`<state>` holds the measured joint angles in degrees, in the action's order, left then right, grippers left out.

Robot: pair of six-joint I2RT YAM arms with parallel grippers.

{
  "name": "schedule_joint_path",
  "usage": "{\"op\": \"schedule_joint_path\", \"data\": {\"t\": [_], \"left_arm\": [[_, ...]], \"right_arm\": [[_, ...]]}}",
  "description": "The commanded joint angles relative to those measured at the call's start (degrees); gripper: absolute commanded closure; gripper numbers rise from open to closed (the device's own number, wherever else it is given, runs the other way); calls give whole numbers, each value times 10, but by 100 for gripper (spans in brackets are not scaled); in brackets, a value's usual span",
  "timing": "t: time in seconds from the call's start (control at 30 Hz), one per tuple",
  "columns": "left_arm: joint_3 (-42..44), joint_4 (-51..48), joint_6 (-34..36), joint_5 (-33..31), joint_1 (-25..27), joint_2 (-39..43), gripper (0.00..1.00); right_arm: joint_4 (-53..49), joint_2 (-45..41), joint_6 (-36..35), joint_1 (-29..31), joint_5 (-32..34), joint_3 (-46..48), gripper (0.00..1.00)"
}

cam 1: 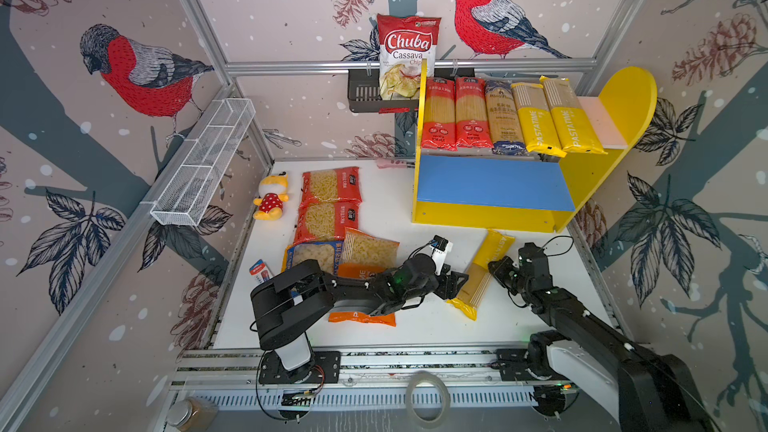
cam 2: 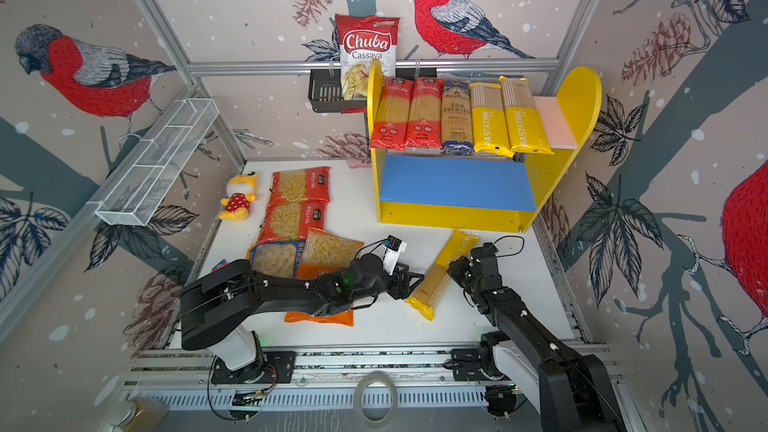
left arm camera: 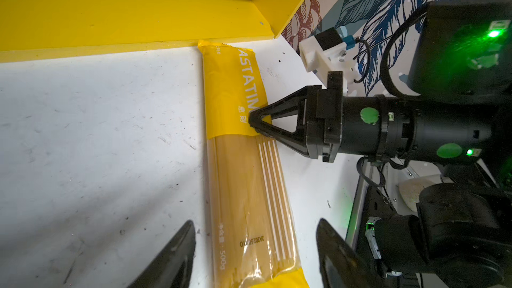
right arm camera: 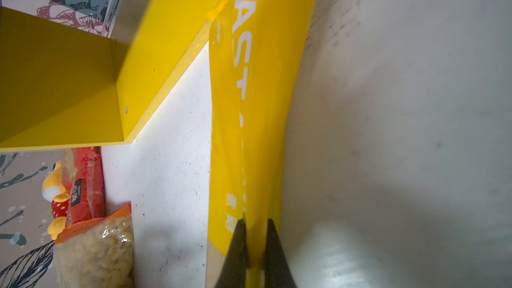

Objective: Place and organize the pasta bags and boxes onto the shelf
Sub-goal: 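Lift the pack upright with the right gripper while the left gripper grasps its top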

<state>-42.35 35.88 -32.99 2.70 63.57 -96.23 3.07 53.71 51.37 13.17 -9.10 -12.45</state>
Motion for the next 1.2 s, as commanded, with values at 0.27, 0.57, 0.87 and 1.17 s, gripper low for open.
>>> {"op": "schedule_joint_path", "data": {"t": [0.27,0.57,0.87,1.17], "left_arm": [[22,29,7,-15,-19,27,32],[66,64,2,20,-73,93,31],[134,137,6,110,-141,193,30],[153,163,13,231,-181,240,30]], "right_arm": [[-88,-73,-6,80,41,-78,100],[19,-112,-86,183,40,-99,100],[167,-133,-254,280,8,-98,100],[299,-117,-320,283,-63,-111,100]]}}
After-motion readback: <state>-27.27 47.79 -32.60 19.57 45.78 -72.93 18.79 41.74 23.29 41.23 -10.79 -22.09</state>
